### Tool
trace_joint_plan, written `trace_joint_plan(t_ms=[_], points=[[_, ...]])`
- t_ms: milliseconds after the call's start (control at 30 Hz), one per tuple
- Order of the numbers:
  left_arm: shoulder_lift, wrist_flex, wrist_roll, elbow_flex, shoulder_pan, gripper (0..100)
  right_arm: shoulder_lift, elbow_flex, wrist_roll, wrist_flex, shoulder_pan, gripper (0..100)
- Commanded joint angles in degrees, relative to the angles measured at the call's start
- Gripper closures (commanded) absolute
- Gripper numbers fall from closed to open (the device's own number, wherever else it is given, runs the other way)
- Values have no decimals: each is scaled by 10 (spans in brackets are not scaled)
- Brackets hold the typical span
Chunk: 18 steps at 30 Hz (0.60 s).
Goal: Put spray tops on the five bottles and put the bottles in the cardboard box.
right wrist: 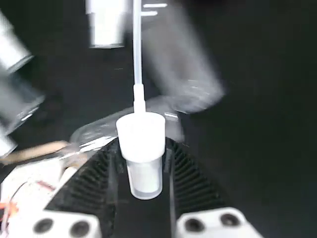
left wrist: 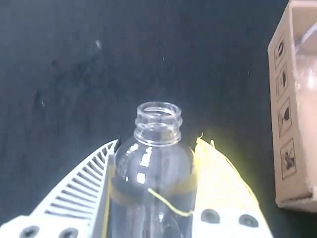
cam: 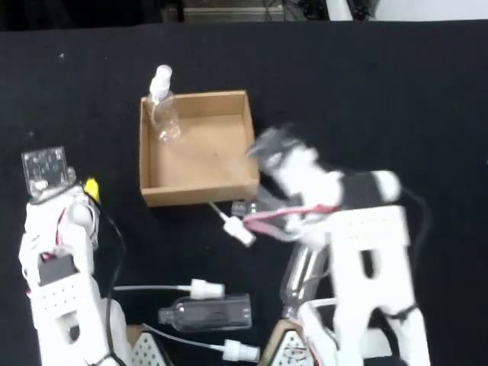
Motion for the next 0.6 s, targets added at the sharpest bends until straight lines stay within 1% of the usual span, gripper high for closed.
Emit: trace_joint_plan(t_ms=[0,67,133,200,233,300,433,500,567], points=[[-135,-81,6,85,8,969,5,-73,14,-7,163,987],[-204,-116,6,142,8,969,6,-77,12,-31,223,987],[-267,-120,6,159,8,970,21,-75,10,-51,269,987],[-328,-66,6,157,9,970,51,-75,4,-68,305,988],[-355,-33,6,154,10,970,71,-75,-14,-81,321,988],[-375,2,6,153,10,970,117,-75,-74,-123,348,988],[-357,-30,6,153,23,970,223,-75,-235,-200,380,987],[-357,-36,6,153,63,970,269,-75,-296,-217,382,987],[-356,-24,3,153,107,970,306,-79,-337,-225,382,987]])
